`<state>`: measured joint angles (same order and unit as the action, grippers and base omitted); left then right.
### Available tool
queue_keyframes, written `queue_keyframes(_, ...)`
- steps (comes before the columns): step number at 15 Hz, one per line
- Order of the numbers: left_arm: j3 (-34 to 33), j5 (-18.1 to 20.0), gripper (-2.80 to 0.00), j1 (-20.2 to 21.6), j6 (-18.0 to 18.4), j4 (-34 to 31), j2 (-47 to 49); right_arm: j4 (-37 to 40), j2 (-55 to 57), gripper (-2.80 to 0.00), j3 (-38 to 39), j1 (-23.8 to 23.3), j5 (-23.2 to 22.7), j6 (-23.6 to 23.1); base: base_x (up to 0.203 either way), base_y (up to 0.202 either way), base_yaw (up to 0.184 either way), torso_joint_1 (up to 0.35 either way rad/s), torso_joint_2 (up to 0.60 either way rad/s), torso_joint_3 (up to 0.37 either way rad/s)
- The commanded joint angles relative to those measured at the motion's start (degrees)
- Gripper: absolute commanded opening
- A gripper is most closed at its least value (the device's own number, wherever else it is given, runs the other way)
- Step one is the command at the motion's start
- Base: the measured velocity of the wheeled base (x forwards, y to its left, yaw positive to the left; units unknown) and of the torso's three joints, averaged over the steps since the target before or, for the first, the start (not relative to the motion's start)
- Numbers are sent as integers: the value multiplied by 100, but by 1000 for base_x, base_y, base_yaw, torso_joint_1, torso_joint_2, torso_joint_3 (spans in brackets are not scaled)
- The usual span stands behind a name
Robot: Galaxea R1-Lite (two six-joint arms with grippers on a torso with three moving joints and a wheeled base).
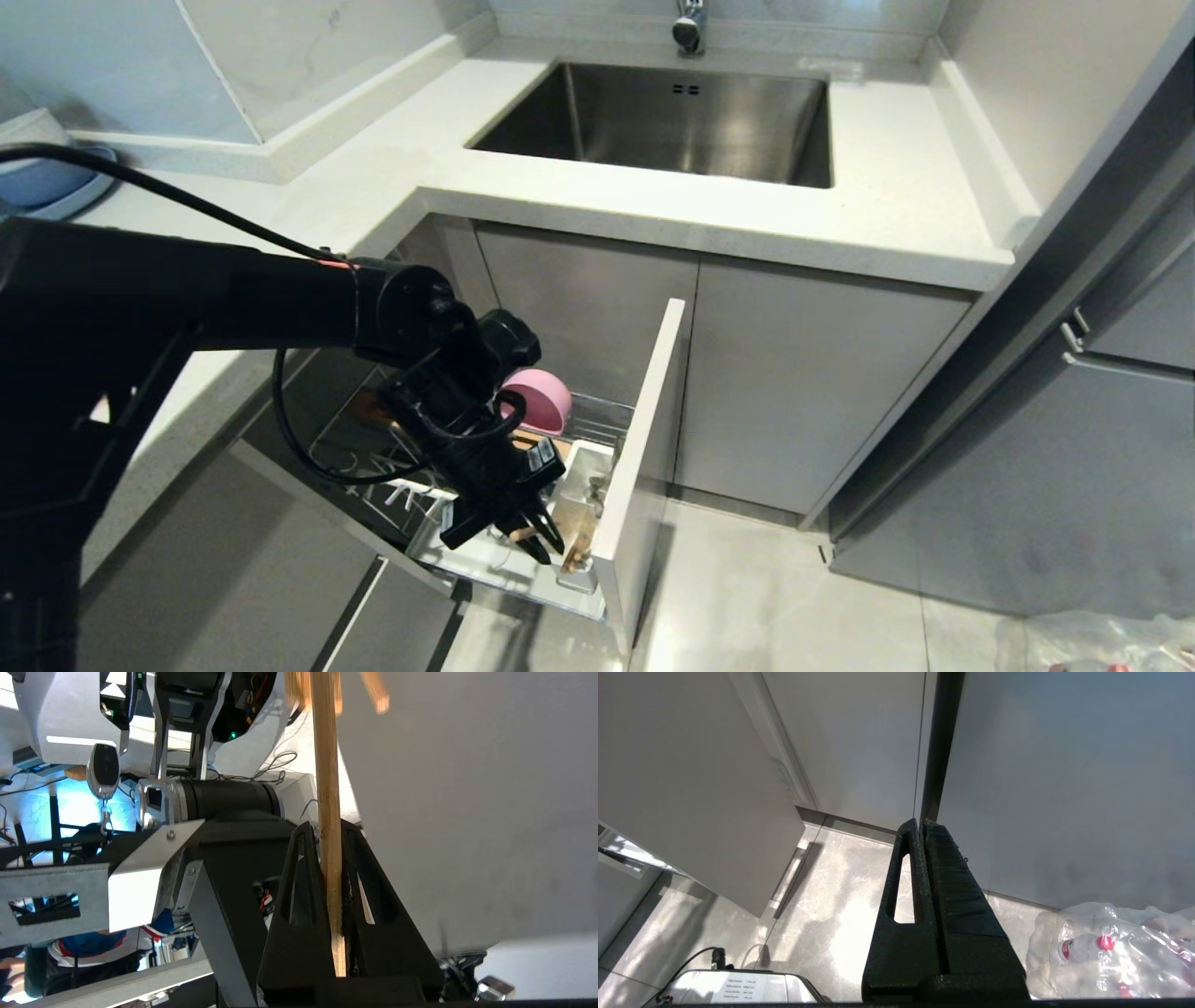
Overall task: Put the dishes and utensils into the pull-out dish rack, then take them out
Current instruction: Pick up the chopsticks and place it in the cupboard
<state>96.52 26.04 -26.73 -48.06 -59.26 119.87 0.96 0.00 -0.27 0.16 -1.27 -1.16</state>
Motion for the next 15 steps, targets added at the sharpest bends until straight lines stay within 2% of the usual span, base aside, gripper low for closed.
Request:
queue_keyframes(1,105,15,-280,72,-21,-33,250,0,0,-280,0,2,-5,2,0,0,0,0,0,0)
queue_keyframes(6,383,23,-280,167,-2,43,624,0,0,-280,0,2,-5,-3,0,0,0,0,0,0)
queue_keyframes(15,403,-85,-280,212,-17,554,1060,0,0,-280,0,2,-5,-7,0,0,0,0,0,0)
